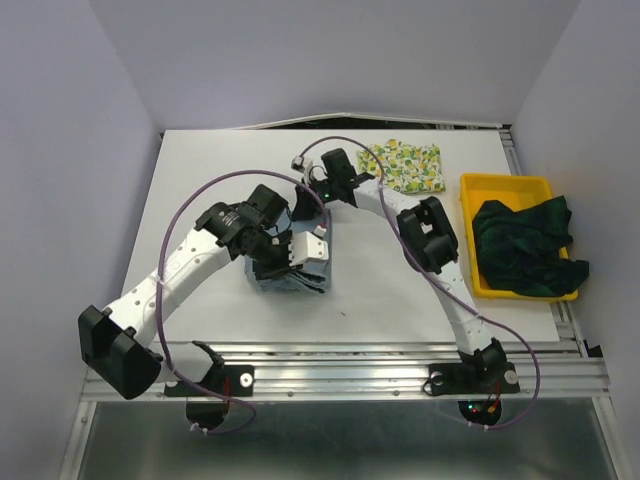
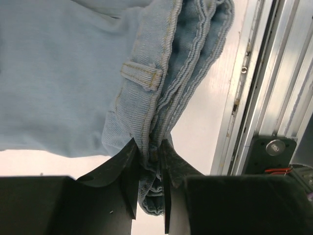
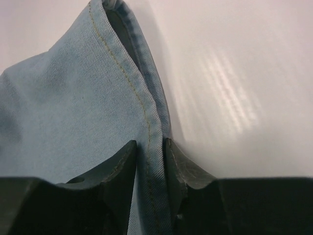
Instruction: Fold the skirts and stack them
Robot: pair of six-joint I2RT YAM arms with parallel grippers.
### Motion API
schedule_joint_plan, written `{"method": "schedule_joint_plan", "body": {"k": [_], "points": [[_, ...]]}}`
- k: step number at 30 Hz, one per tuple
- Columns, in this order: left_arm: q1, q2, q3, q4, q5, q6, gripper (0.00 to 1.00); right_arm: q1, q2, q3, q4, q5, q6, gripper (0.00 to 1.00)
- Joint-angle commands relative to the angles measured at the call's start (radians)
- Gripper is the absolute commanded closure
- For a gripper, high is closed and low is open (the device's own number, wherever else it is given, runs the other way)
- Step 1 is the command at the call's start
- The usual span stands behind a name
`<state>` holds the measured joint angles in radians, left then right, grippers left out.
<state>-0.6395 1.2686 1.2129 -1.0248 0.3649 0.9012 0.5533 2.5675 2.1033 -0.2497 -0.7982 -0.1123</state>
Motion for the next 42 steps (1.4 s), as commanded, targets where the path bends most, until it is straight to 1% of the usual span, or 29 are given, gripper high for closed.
{"method": "schedule_joint_plan", "body": {"k": [1, 2, 3, 9, 13, 20, 24, 28, 29, 30, 31, 33, 34, 36, 37, 38, 39, 40, 41, 42], "points": [[0.037, 0.055, 0.08, -0.023, 0.0, -0.019, 1.0, 0.051, -0.076, -0.106, -0.05, -0.076, -0.063, 0.67], [0.037, 0.069, 0.086, -0.024, 0.0, -0.019, 1.0, 0.051, -0.082, -0.106, -0.046, -0.082, -0.063, 0.68], [0.064, 0.096, 0.097, -0.021, 0.008, -0.009, 1.0, 0.051, -0.089, -0.12, -0.045, -0.094, -0.059, 0.71], [0.185, 0.199, 0.143, -0.008, 0.025, 0.04, 1.0, 0.06, -0.124, -0.167, -0.034, -0.145, -0.038, 0.73], [0.236, 0.287, 0.198, 0.009, 0.028, 0.08, 1.0, 0.082, -0.165, -0.221, -0.025, -0.194, -0.046, 0.73], [0.273, 0.387, 0.306, 0.031, 0.037, 0.131, 1.0, 0.102, -0.178, -0.252, -0.025, -0.213, -0.052, 0.73], [0.273, 0.426, 0.327, 0.069, 0.014, 0.154, 1.0, 0.102, -0.17, -0.246, -0.01, -0.216, -0.027, 0.73], [0.273, 0.463, 0.312, 0.123, 0.002, 0.179, 1.0, 0.102, -0.161, -0.232, -0.003, -0.21, -0.02, 0.72], [0.273, 0.468, 0.303, 0.132, -0.001, 0.183, 0.99, 0.102, -0.158, -0.229, -0.006, -0.204, -0.02, 0.71], [0.273, 0.472, 0.278, 0.162, -0.009, 0.186, 0.94, 0.102, -0.156, -0.223, -0.006, -0.196, -0.017, 0.71], [0.273, 0.472, 0.264, 0.179, -0.014, 0.185, 0.94, 0.102, -0.155, -0.22, -0.006, -0.191, -0.013, 0.68], [0.273, 0.472, 0.223, 0.242, -0.033, 0.186, 0.88, 0.091, -0.152, -0.212, -0.006, -0.176, -0.007, 0.63], [0.276, 0.472, 0.215, 0.258, -0.038, 0.179, 0.83, 0.091, -0.152, -0.209, -0.01, -0.138, -0.009, 0.54], [0.282, 0.472, 0.209, 0.284, -0.04, 0.17, 0.79, 0.08, -0.158, -0.209, -0.017, -0.073, -0.042, 0.48], [0.291, 0.472, 0.215, 0.301, -0.04, 0.16, 0.75, 0.056, -0.158, -0.204, -0.029, -0.012, -0.065, 0.43], [0.294, 0.474, 0.221, 0.305, -0.038, 0.16, 0.73, 0.047, -0.153, -0.187, -0.066, 0.019, -0.122, 0.42], [0.294, 0.471, 0.238, 0.31, -0.038, 0.159, 0.68, 0.031, -0.148, -0.172, -0.088, 0.066, -0.141, 0.4], [0.296, 0.469, 0.249, 0.31, -0.037, 0.15, 0.67, 0.022, -0.145, -0.157, -0.129, 0.083, -0.148, 0.39], [0.296, 0.468, 0.266, 0.308, -0.032, 0.15, 0.61, 0.011, -0.142, -0.141, -0.129, 0.091, -0.147, 0.38], [0.297, 0.465, 0.286, 0.299, -0.018, 0.142, 0.59, 0.001, -0.141, -0.112, -0.157, 0.091, -0.148, 0.37]]}}
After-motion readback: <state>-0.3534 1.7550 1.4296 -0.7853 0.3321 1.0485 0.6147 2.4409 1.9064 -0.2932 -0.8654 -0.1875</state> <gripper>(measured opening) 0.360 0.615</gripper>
